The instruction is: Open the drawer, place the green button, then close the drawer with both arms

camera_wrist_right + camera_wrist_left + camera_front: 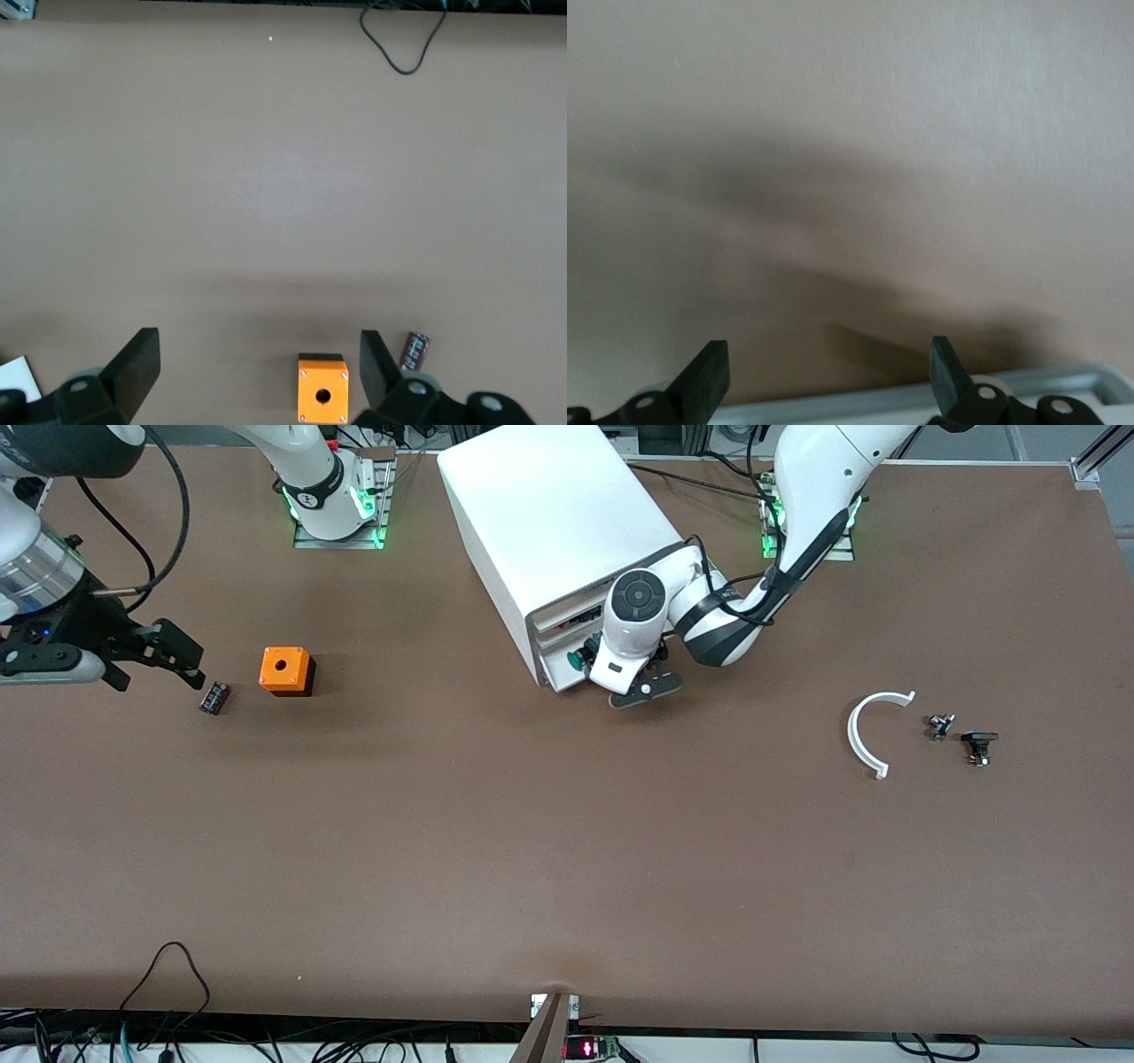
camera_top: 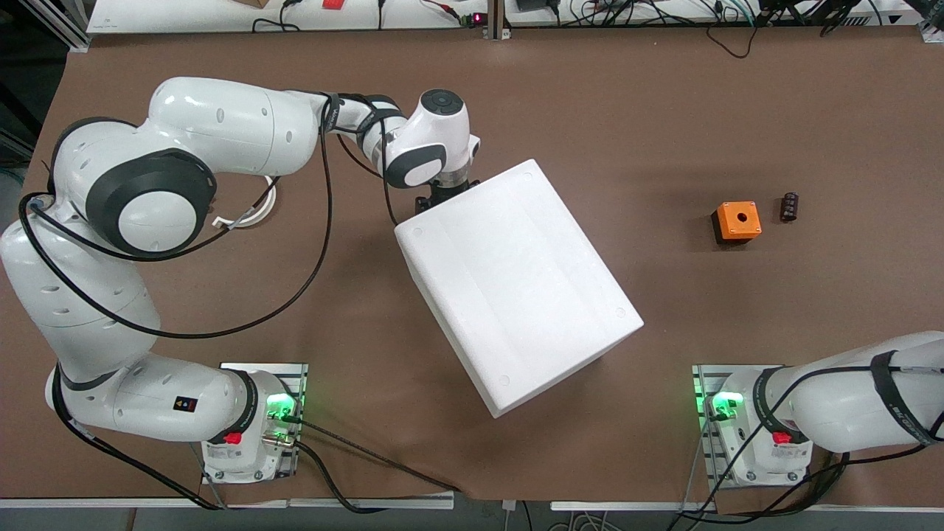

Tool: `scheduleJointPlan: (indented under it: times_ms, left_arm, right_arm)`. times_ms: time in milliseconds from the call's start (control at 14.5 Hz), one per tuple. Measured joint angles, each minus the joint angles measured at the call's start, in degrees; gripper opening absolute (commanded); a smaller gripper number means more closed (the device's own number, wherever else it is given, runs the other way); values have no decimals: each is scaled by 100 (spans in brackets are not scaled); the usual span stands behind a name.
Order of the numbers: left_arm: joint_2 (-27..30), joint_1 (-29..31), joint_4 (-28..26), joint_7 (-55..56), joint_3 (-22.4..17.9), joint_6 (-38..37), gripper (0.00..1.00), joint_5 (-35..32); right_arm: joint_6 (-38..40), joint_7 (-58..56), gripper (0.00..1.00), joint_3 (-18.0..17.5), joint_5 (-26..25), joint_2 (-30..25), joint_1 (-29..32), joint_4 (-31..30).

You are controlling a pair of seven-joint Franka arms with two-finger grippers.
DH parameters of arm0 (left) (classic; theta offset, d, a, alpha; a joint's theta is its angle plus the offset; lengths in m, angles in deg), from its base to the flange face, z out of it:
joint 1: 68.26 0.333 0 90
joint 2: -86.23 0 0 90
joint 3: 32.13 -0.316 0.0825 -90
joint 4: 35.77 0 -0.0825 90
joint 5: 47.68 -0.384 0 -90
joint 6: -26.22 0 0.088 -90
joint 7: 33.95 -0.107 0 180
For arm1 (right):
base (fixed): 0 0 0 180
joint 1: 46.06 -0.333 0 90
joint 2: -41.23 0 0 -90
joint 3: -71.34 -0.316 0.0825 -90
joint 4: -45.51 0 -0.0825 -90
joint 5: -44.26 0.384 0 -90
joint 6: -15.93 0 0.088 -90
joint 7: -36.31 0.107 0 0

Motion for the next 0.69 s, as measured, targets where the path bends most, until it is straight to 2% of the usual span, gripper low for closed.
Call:
scheduleJointPlan:
  times_ms: [275, 482, 688]
  left_arm:
    - [0, -8, -71, 1, 121, 0, 100, 218]
    - [-1, -12, -92, 1, 157, 0, 100, 358]
    - [-6, -23, -99, 1, 167, 0, 100, 379]
  right_arm:
    - [170, 0, 100, -1241, 0, -120, 1300, -1]
    - [275, -1, 100, -1755, 0, -220, 1922, -1]
    - [299, -1, 100, -1912, 0, -299, 2061, 6]
